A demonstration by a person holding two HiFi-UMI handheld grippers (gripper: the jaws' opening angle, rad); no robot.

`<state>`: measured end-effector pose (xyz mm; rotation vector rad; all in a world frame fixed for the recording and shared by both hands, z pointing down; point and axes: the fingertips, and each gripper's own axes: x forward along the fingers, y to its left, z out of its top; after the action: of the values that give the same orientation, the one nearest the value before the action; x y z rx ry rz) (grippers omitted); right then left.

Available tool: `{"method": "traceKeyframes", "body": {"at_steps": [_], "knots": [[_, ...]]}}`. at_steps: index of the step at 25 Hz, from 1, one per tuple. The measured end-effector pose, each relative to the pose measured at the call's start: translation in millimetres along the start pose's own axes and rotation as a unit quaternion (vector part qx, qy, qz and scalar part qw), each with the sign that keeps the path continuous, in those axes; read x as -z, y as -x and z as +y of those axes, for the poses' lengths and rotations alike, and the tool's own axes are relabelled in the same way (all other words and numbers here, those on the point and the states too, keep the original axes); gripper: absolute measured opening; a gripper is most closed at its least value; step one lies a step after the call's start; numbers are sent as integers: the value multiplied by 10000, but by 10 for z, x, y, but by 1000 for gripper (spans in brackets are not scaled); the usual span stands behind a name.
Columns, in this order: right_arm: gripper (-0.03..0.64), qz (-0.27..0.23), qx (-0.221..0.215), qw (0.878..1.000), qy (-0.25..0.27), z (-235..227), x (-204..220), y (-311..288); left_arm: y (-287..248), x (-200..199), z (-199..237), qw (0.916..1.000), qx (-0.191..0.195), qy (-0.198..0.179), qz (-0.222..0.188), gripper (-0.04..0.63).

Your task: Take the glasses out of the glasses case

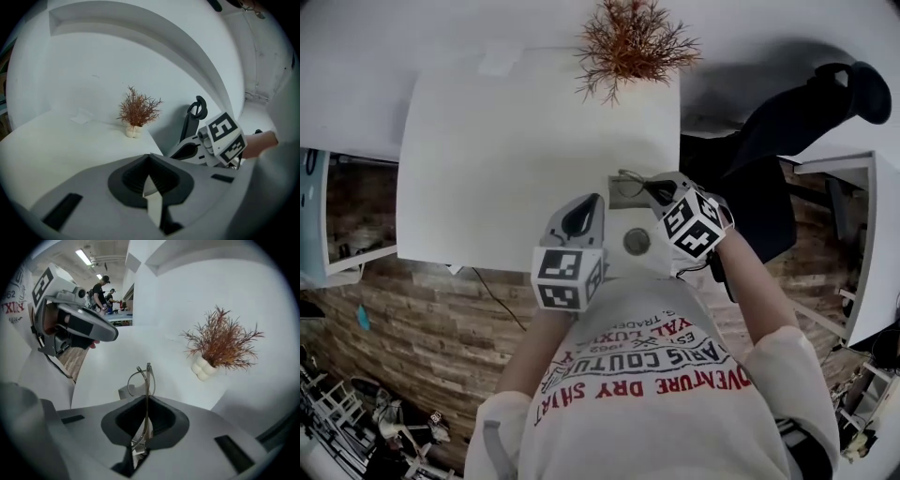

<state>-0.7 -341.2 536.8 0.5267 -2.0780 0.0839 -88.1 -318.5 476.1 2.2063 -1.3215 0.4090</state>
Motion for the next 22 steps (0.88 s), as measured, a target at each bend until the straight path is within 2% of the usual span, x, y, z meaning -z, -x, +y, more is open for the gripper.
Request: {"method": "traceKeyframes", "body": {"at_steps": [5,8,11,15,18,22], "knots": [[26,-531,612,9940,-733,-74,-176,343,29,-184,-69,9994,176,-253,-161,2],[26,-908,1023,9802,-1431,-126,-254,580,61,-311,-126,9983,316,-410,-280,2],[26,-1324,1371,9589,-2102,-181,-306,808,98,-446,-194,9966,464,-532,-423,2],[26,-1784,1835,9304,-2622,-231,-294,1040,165,-673,-306,9933,652,-670,-685,2],[26,-2149,2061,9021,-3124,-250,-260,1198,184,-805,-398,9906,769,-784,-821,2],[26,-2554,2311,8654,-3639,-248,-208,1387,163,-808,-470,9892,865,-864,-806,2]]}}
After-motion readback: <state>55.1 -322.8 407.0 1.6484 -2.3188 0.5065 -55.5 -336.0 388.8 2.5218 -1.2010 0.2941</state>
